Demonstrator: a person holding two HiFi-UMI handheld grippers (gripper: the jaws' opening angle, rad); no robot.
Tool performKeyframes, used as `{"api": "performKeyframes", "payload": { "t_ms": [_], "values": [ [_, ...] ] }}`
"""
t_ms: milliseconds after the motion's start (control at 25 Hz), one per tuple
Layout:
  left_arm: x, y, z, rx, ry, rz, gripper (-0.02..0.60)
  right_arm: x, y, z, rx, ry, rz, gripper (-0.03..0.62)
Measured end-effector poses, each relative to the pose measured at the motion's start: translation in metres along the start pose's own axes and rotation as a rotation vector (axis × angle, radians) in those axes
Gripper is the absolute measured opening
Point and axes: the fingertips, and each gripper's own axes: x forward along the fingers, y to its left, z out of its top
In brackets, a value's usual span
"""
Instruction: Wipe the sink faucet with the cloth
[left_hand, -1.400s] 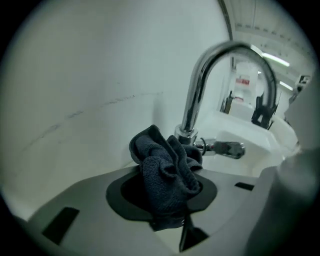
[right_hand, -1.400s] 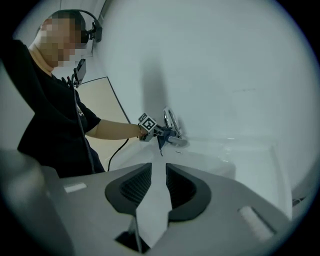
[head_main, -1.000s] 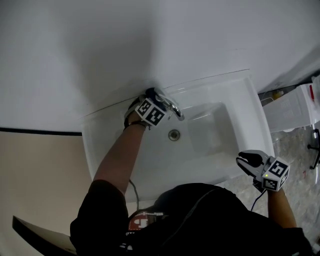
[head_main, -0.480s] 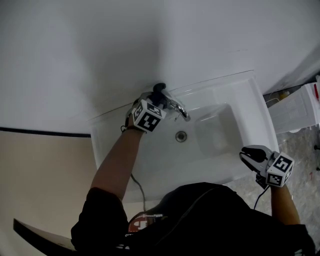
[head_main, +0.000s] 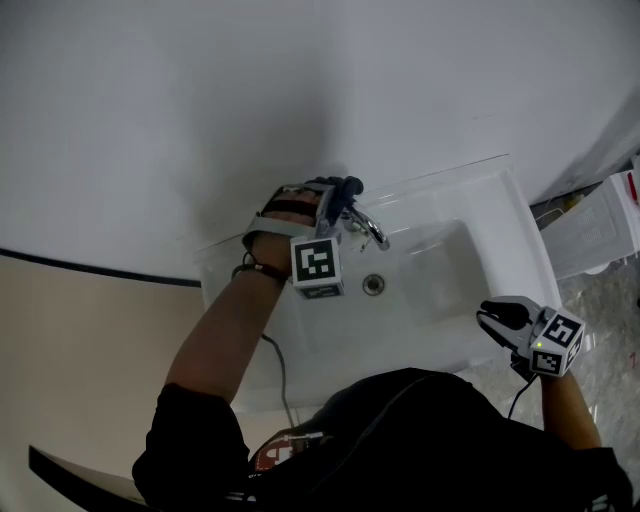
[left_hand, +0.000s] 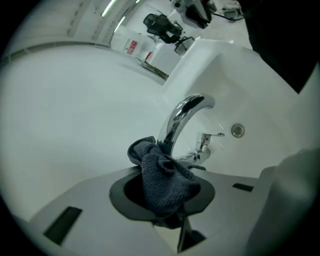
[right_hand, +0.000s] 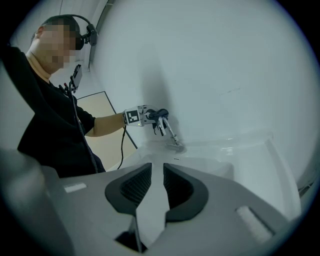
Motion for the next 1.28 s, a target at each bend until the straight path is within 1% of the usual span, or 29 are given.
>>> {"api": "performKeyframes", "payload": {
  "t_ms": [80, 160, 400, 560, 600, 640, 680, 760, 800, 840, 880, 920, 960, 1000, 1040, 1080, 1120, 1160, 1240, 1280],
  "values": [
    [-0.013, 0.001, 0.014, 0.087, -0.007, 0.029, 0.094, -0.002, 0.001, -0.002, 0.002, -0.008, -0.001, 0.063],
    [-0.022, 0.0, 0.028, 0.155, -0.015, 0.059, 0.094, -0.004, 0.002, -0.004, 0.004, -0.013, 0.001, 0.063],
    [-0.045, -0.003, 0.066, 0.279, -0.027, 0.137, 0.094, -0.008, 0.005, -0.007, 0.014, -0.022, 0.019, 0.063],
    [-0.05, -0.012, 0.085, 0.284, -0.063, 0.161, 0.094, -0.01, 0.005, -0.012, 0.017, -0.012, 0.022, 0.063],
    [-0.05, -0.013, 0.086, 0.272, -0.064, 0.163, 0.095, -0.01, 0.006, -0.013, 0.018, -0.009, 0.023, 0.063],
    [-0.05, -0.018, 0.086, 0.247, -0.071, 0.141, 0.095, -0.01, 0.007, -0.014, 0.018, -0.005, 0.025, 0.063],
    [-0.05, -0.031, 0.088, 0.204, -0.092, 0.081, 0.095, -0.009, 0.008, -0.014, 0.017, 0.0, 0.026, 0.063],
    [-0.051, -0.073, 0.097, 0.063, -0.172, -0.105, 0.094, -0.01, 0.01, -0.016, 0.015, 0.01, 0.023, 0.064],
    [-0.049, -0.094, 0.099, -0.034, -0.212, -0.187, 0.094, -0.01, 0.011, -0.017, 0.015, 0.013, 0.02, 0.064],
    [-0.045, -0.11, 0.096, -0.158, -0.24, -0.25, 0.094, -0.011, 0.011, -0.017, 0.016, 0.013, 0.016, 0.063],
    [-0.039, -0.119, 0.088, -0.304, -0.248, -0.295, 0.094, -0.012, 0.011, -0.018, 0.019, 0.013, 0.012, 0.063],
    [-0.032, -0.124, 0.073, -0.458, -0.235, -0.322, 0.094, -0.013, 0.01, -0.018, 0.026, 0.013, 0.007, 0.063],
    [-0.023, -0.124, 0.055, -0.603, -0.203, -0.331, 0.094, -0.014, 0.009, -0.018, 0.033, 0.013, 0.003, 0.063],
    [-0.013, -0.122, 0.035, -0.729, -0.167, -0.329, 0.095, -0.016, 0.008, -0.019, 0.041, 0.014, 0.0, 0.063],
    [-0.006, -0.118, 0.02, -0.83, -0.147, -0.327, 0.094, -0.017, 0.007, -0.021, 0.048, 0.016, -0.004, 0.063],
    [-0.002, -0.111, 0.014, -0.9, -0.158, -0.333, 0.094, -0.019, 0.007, -0.023, 0.053, 0.019, -0.007, 0.063],
    [-0.001, -0.104, 0.017, -0.937, -0.205, -0.346, 0.094, -0.02, 0.007, -0.024, 0.057, 0.021, -0.009, 0.063],
    [-0.002, -0.095, 0.028, -0.946, -0.276, -0.364, 0.094, -0.021, 0.007, -0.025, 0.06, 0.022, -0.011, 0.063],
    [-0.008, -0.08, 0.058, -0.907, -0.423, -0.398, 0.094, -0.023, 0.008, -0.026, 0.067, 0.018, -0.014, 0.063],
    [-0.009, -0.076, 0.069, -0.871, -0.473, -0.405, 0.094, -0.023, 0.009, -0.027, 0.07, 0.016, -0.016, 0.063]
  ]
}}
